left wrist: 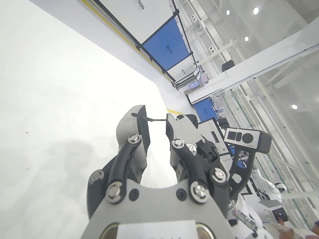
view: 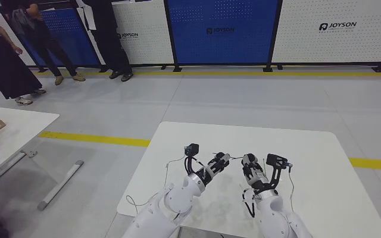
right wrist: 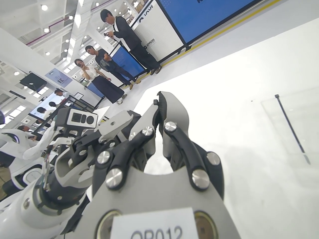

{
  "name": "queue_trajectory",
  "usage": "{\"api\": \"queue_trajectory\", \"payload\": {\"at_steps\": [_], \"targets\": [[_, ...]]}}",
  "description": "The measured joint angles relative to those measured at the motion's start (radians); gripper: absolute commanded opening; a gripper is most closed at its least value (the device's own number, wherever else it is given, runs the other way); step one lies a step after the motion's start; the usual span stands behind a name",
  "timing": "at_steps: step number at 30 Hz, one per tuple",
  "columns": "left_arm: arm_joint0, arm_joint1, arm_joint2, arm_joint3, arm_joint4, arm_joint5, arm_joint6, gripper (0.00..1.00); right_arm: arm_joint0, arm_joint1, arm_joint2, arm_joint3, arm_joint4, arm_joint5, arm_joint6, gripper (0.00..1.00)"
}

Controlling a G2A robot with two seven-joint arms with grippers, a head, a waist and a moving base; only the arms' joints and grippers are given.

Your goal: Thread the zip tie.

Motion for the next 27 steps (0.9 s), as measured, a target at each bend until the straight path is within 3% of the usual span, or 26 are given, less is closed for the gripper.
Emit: {"api": "queue_trajectory", "payload": {"at_steps": [7, 8, 11, 14, 18, 21, 22, 23, 27], "targets": [[-0.003, -0.001, -0.004, 0.007, -0.007, -0.002, -0.004, 0.08, -0.001, 0.0, -0.002, 0.0, -0.003, -0.003, -0.001, 0.0], [-0.003, -0.001, -0.004, 0.007, -0.007, -0.002, -0.005, 0.02, -0.002, 0.0, -0.002, 0.0, -0.003, -0.004, -0.001, 0.0], [-0.003, -0.001, -0.005, 0.007, -0.008, -0.002, -0.006, 0.08, -0.002, 0.001, -0.003, 0.0, -0.005, -0.007, -0.001, 0.0], [-0.003, -0.001, -0.005, 0.008, -0.01, -0.001, -0.008, 0.22, -0.002, 0.001, -0.003, 0.0, -0.007, -0.012, 0.0, 0.0], [-0.004, -0.002, -0.006, 0.009, -0.014, 0.001, -0.008, 0.25, -0.002, 0.001, -0.002, 0.001, -0.008, -0.014, 0.0, 0.0], [-0.005, -0.002, -0.006, 0.009, -0.016, 0.002, -0.007, 0.2, -0.002, 0.002, -0.002, 0.0, -0.01, -0.015, 0.0, 0.0], [-0.005, -0.002, -0.006, 0.009, -0.015, 0.002, -0.007, 0.08, -0.002, 0.002, -0.002, 0.0, -0.01, -0.015, 0.001, 0.0], [-0.005, -0.002, -0.006, 0.009, -0.013, 0.002, -0.005, 0.02, -0.002, 0.002, -0.002, -0.001, -0.01, -0.015, 0.001, 0.0], [-0.006, -0.003, 0.0, 0.012, -0.006, 0.003, -0.002, 0.0, -0.002, 0.002, -0.003, -0.002, -0.023, -0.008, 0.0, 0.0]]}}
